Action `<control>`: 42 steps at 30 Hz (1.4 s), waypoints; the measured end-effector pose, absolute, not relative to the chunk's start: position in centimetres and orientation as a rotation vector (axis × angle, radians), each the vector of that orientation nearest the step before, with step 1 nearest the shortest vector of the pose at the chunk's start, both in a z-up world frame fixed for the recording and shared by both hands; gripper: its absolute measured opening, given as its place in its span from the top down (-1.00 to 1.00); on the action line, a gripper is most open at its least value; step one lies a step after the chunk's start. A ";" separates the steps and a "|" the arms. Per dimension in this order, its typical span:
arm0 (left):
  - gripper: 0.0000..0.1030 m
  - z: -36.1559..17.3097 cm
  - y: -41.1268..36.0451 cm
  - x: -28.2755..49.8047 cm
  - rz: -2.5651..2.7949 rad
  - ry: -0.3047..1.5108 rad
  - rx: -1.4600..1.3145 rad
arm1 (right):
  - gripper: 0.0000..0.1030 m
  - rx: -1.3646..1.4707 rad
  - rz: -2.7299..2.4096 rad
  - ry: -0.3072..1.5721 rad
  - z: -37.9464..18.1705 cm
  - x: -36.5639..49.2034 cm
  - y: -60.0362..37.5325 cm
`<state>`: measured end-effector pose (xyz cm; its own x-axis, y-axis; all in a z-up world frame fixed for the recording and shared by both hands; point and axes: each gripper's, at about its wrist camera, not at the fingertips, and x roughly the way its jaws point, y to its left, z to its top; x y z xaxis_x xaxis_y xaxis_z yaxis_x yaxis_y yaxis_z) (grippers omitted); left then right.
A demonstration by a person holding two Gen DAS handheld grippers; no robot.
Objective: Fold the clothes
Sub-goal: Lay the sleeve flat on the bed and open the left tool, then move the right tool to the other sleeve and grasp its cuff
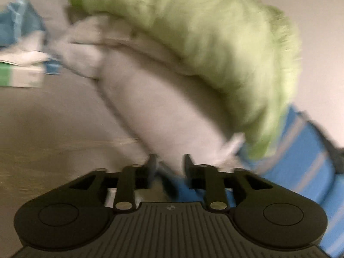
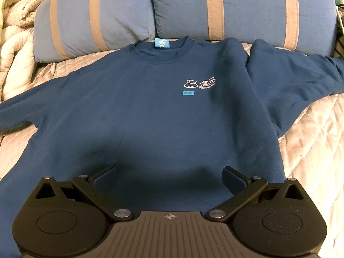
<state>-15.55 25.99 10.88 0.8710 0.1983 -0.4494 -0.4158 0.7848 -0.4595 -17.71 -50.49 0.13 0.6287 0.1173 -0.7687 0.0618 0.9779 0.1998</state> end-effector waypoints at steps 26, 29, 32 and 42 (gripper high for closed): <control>-0.44 14.2 -8.2 -17.8 -0.193 0.496 -0.070 | -1.00 0.212 0.013 0.759 1.6 -19.4 -51.0; -0.44 12.6 -11.7 -18.0 -0.236 0.543 -0.022 | -1.00 0.196 0.009 0.724 2.1 -20.0 -51.4; -0.44 10.9 -14.1 -18.3 -0.277 0.554 0.030 | -1.00 0.172 -0.004 0.695 2.5 -20.6 -52.2; -0.44 7.6 -17.9 -16.7 -0.347 0.637 0.089 | -0.65 0.267 -0.161 0.699 1.0 -21.2 -60.5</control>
